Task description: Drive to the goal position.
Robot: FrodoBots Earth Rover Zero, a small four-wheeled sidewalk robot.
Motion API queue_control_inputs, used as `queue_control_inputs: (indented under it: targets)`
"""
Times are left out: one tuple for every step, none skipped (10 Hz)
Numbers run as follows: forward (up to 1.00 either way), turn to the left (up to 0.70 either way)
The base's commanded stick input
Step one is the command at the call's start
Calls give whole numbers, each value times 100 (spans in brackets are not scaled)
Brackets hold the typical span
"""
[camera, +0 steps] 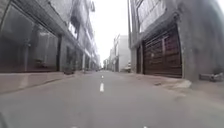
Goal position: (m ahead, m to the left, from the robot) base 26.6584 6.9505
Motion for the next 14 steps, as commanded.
queue_control_inputs:
  targets:
    - [85,0]
    - [85,0]
    - [85,0]
    - [85,0]
    - [85,0]
    - [85,0]
    - [85,0]
    - [85,0]
    - [85,0]
    - [85,0]
    - [85,0]
    - [85,0]
    - [85,0]
    - [85,0]
